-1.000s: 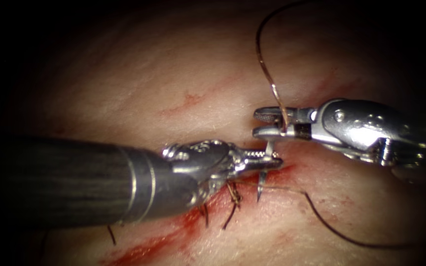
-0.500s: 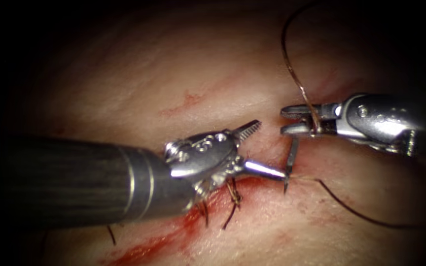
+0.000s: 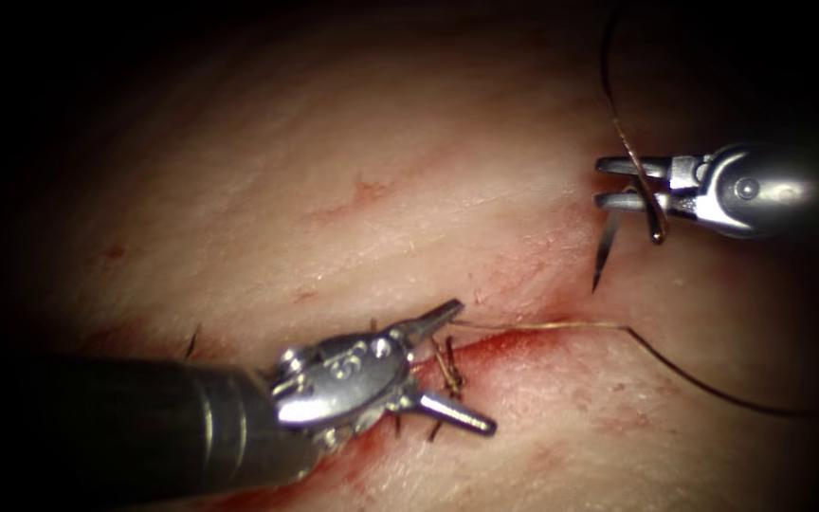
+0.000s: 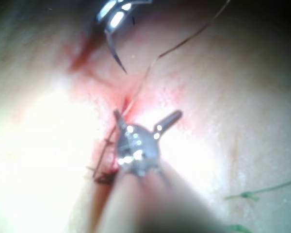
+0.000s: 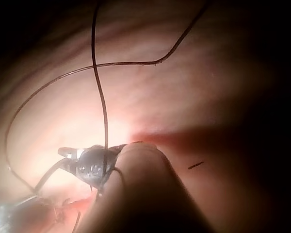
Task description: Wound Closure
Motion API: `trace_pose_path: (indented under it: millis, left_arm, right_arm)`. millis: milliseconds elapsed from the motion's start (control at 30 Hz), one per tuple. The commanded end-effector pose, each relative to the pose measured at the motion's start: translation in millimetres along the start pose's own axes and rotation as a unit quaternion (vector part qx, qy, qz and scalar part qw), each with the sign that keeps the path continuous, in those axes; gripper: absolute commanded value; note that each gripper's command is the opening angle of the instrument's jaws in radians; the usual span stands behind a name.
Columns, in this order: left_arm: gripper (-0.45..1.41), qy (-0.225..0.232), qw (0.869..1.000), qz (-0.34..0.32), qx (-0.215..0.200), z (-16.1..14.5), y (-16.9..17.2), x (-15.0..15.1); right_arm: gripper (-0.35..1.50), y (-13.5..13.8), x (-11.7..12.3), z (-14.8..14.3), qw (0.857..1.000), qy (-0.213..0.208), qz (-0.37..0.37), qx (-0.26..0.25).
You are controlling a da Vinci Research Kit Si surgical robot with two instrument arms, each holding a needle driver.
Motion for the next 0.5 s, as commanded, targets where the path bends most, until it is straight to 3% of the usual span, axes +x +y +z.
trace_pose_path:
  millis: [33, 200, 333, 500]
  left_arm:
    - [1.08, -0.004, 1.0, 0.001, -0.005, 0.9, 0.1, -1.1]
    - [0.93, -0.013, 1.0, 0.01, -0.021, 1.6, 1.0, -2.9]
    - [0.54, -0.02, 0.999, 0.017, -0.046, 2.3, 1.9, -3.9]
    - [0.52, -0.025, 0.998, 0.025, -0.053, 4.8, 1.4, -4.5]
  right_arm:
    - [-0.35, -0.1, -0.3, 1.7, 1.0, 0.008, -0.005, 0.004]
    - [-0.35, 0.2, -0.1, 2.8, 0.999, 0.019, -0.026, 0.013]
    - [-0.35, 0.0, -0.3, 3.6, 0.998, 0.028, -0.042, 0.03]
    - [-0.35, -1.2, -0.8, 4.6, 0.997, 0.03, -0.061, 0.044]
